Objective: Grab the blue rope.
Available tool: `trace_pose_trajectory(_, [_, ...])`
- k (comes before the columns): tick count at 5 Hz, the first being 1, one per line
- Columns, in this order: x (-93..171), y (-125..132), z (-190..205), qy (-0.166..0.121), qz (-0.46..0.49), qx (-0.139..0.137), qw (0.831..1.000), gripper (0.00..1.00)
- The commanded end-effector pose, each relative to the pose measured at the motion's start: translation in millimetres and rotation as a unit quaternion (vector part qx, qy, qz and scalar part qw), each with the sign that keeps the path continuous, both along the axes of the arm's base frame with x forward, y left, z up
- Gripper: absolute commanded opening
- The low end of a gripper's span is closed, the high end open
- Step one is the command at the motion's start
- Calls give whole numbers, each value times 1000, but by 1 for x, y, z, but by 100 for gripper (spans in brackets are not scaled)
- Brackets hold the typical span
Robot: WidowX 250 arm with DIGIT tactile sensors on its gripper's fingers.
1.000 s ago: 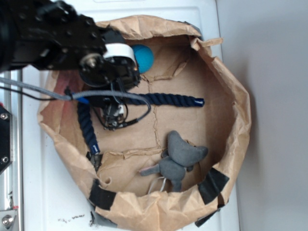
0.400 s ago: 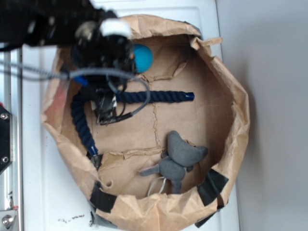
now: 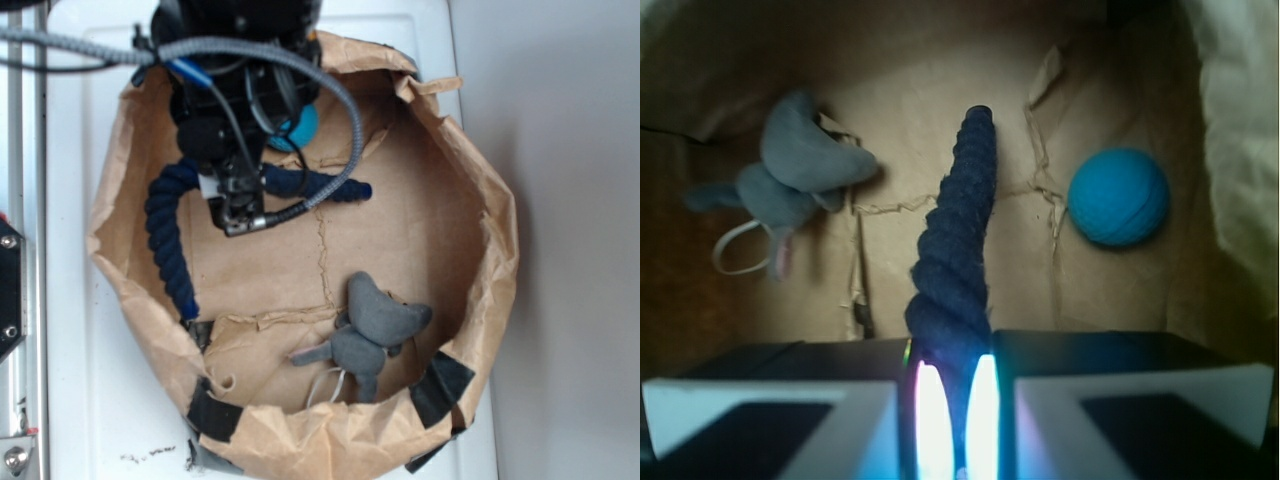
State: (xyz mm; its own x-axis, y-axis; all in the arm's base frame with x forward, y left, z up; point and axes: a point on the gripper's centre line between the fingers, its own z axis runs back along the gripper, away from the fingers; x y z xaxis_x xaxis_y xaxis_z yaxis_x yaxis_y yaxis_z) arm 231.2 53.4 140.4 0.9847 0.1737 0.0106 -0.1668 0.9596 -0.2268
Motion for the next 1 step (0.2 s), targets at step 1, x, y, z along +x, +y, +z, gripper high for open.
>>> trace_pose_trajectory(1, [10, 8, 2, -32, 19, 24, 999, 0])
